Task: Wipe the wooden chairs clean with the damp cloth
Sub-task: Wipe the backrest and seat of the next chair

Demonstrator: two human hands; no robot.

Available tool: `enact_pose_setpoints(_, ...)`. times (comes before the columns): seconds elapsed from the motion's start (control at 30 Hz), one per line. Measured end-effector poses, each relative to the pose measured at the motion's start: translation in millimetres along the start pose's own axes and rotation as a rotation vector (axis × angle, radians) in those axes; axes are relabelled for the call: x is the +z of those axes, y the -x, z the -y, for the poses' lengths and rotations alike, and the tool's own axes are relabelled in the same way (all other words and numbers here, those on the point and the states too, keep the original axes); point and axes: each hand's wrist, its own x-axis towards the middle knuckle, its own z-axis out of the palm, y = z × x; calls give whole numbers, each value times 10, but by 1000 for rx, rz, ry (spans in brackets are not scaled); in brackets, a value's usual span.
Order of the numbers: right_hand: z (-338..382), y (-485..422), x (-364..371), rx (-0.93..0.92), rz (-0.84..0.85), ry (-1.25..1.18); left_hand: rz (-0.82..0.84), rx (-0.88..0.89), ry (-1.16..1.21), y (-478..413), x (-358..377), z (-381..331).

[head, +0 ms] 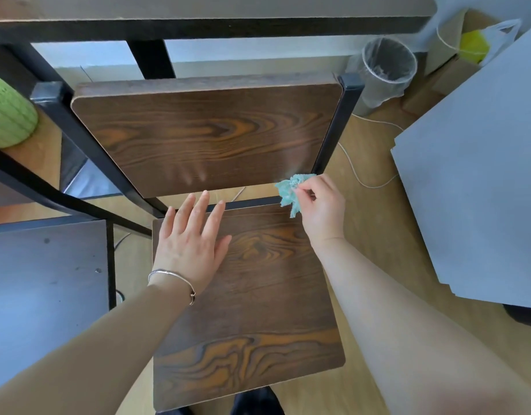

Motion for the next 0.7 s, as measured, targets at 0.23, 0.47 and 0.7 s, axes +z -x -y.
enact_pose_setpoints(0.23,-17,-32,-289,37,-37,-20,32,18,-18,18,-129,-94)
enact_pose_setpoints(0.47,668,-590,-1060,-98,-244,-116,16,46,-18,-71,-365,-187)
enact_pose_setpoints(0.7,774,-828,-1115,-177,-237,-49,1,48,-9,-115,-502,-177)
